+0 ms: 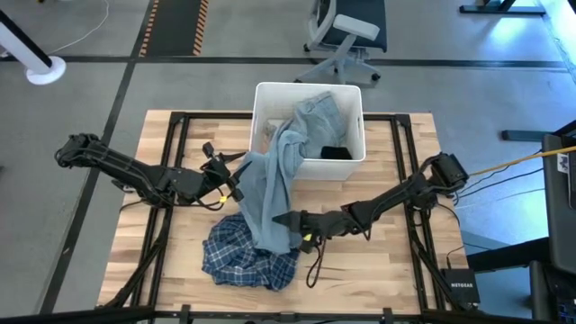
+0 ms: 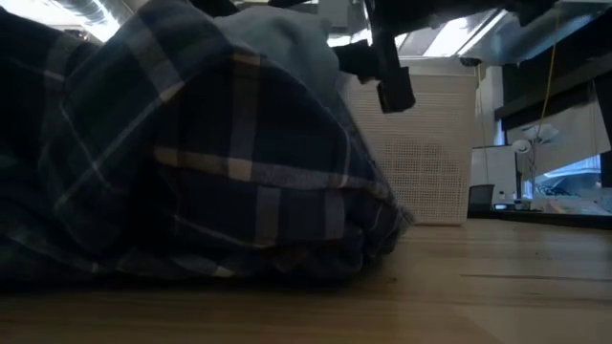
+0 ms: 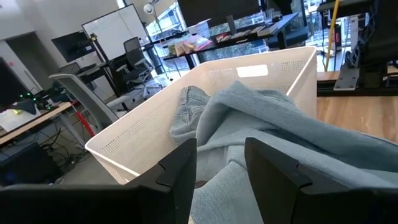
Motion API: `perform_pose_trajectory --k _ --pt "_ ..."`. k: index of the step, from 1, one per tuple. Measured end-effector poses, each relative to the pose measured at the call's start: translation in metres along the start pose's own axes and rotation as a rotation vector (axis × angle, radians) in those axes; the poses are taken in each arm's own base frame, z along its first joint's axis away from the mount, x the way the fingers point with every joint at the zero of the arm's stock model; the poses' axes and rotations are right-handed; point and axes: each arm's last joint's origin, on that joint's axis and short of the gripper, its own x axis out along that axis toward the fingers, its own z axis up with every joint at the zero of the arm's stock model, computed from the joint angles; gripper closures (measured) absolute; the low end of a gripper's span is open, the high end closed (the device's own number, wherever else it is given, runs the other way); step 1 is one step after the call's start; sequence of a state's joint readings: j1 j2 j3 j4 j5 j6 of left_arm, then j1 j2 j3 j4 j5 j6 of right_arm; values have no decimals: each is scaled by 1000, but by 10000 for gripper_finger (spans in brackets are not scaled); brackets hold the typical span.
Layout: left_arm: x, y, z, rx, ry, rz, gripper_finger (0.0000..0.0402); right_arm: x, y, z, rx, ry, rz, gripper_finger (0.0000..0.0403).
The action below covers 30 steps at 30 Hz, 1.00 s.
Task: Sort clothes
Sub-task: Put the blue pants into the white laundry bin
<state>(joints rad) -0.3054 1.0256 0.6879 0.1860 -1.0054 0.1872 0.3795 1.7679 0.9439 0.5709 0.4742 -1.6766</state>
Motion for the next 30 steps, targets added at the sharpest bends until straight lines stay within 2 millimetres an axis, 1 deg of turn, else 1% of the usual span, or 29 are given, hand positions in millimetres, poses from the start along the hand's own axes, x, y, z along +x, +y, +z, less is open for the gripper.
perform_pose_trajectory --k 3,7,11,13,19,24,26,27,30 --pt "0 0 0 0 0 0 270 6 5 -3 -12 -68 22 162" --pt "0 0 0 -2 0 0 270 18 20 -8 -33 -61 69 162" --pt "0 0 0 -3 1 0 270 28 32 -11 -69 -65 63 162" --pt "0 0 0 -2 1 0 270 35 31 -10 -76 -74 34 162" --pt "0 0 0 -2 1 1 270 55 17 -2 -63 -98 -21 162" --pt "0 0 0 2 2 1 270 72 16 -2 -76 -82 34 165" --pt "0 0 0 2 2 1 270 77 18 -1 -80 -58 76 182" --pt "0 0 0 2 2 1 270 79 18 0 -72 -45 94 197" --pt "0 0 -1 4 3 1 270 82 16 0 -16 -6 110 268"
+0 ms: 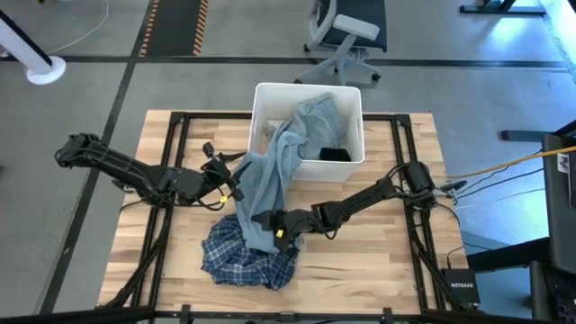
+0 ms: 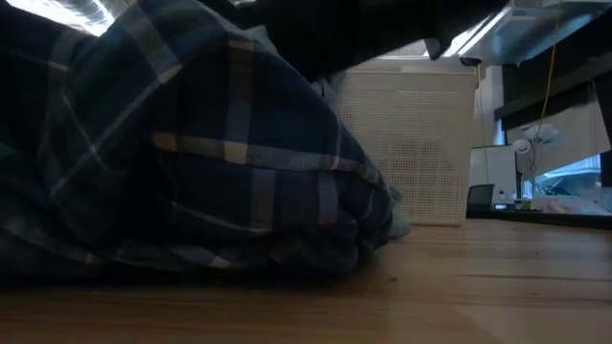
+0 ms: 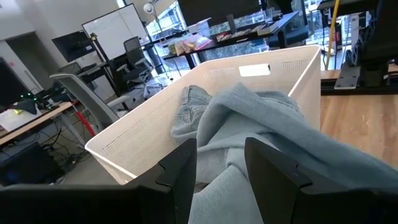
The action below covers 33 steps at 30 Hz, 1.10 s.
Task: Sort clothes
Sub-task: Put the blue pants into the white laundry bin
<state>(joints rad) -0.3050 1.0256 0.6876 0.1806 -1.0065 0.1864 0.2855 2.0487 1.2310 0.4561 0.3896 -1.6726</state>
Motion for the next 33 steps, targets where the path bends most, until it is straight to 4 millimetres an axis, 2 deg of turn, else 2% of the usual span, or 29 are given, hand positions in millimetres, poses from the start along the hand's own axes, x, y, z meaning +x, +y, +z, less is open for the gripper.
perform_pose_trajectory --k 3,5,9,14,20,26,33 --pt "0 0 -1 13 8 -1 270 -1 -10 -3 114 40 -20 364" --pt "0 0 -2 16 10 -2 270 -5 -20 -7 151 43 -32 382" --pt "0 -1 -2 20 11 -5 270 -19 -46 -17 238 84 -96 362" --pt "0 -1 -2 25 12 -5 270 -51 -82 -37 278 173 -160 384" --pt "0 -1 -2 24 12 -5 270 -94 -121 -70 342 290 -261 382" --pt "0 -1 -2 22 10 -5 270 -133 -149 -118 414 400 -381 374" --pt "0 -1 -2 21 9 -4 270 -166 -158 -188 493 648 -464 378"
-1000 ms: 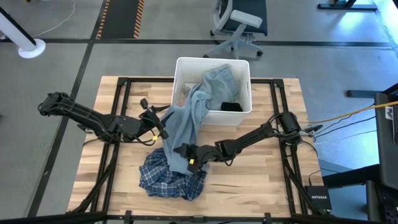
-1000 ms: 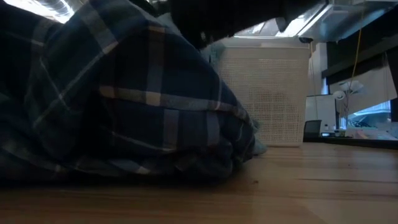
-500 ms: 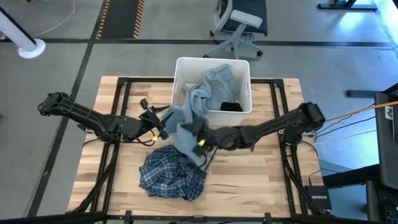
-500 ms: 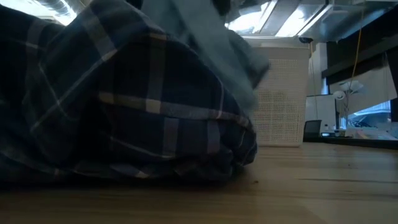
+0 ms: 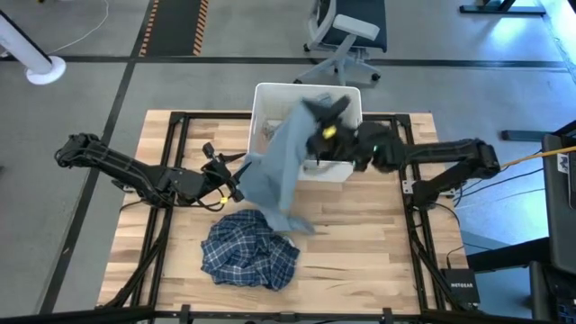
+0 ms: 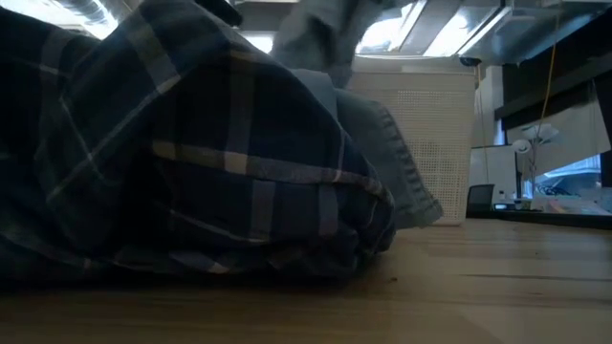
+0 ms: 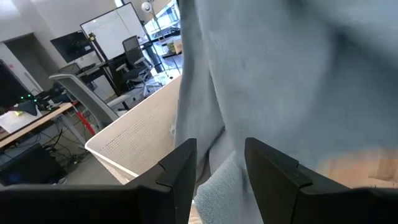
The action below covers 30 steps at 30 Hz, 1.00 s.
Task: Sort clothes
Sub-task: Put the blue pants into the white laundry bin
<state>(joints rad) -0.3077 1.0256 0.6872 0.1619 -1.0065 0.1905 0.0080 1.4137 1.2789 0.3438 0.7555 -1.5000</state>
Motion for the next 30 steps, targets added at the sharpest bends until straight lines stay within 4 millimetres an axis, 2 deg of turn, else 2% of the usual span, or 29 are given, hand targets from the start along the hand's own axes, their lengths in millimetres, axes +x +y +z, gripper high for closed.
perform_pose_trajectory --k 6,15,22,30 --pt "0 0 0 0 0 0 270 26 -15 -53 -1 262 -53 377" --pt "0 0 0 4 1 0 270 49 2 -113 84 470 77 370" --pt "0 0 0 5 1 0 270 51 18 -137 297 495 215 345" --pt "0 0 0 2 1 -1 270 45 30 -147 330 585 315 243"
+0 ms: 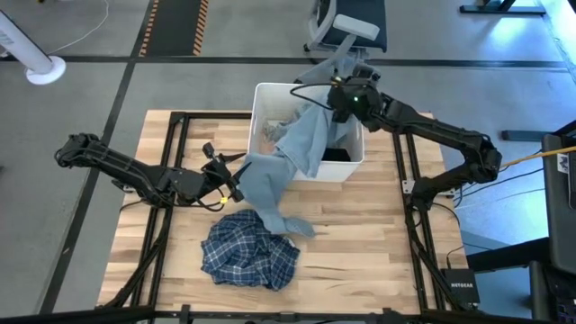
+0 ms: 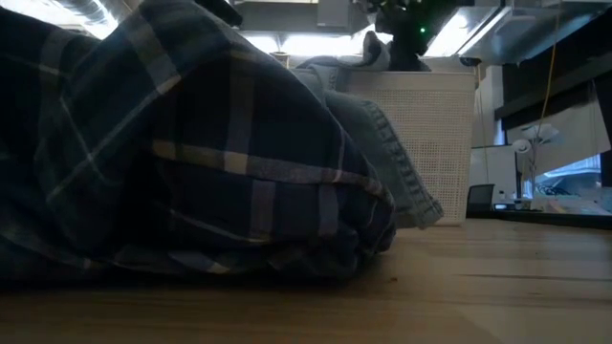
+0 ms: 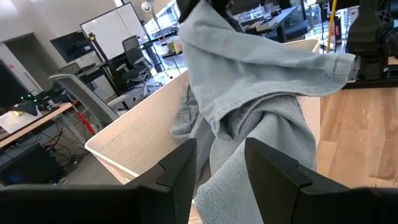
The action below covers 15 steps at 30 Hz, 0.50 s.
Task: Sort clothes
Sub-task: Put the blue pants into the white laundry bin
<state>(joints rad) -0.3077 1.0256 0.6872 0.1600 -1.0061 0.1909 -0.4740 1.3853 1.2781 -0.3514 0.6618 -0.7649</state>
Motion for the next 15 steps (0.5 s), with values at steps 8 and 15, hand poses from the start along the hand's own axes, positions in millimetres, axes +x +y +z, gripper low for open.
perform_pose_trajectory --k 8,15 --pt "0 0 0 3 2 0 270 -5 19 -16 -68 92 233 184" --pt "0 0 -1 11 8 0 270 -15 26 -21 -57 44 520 183"
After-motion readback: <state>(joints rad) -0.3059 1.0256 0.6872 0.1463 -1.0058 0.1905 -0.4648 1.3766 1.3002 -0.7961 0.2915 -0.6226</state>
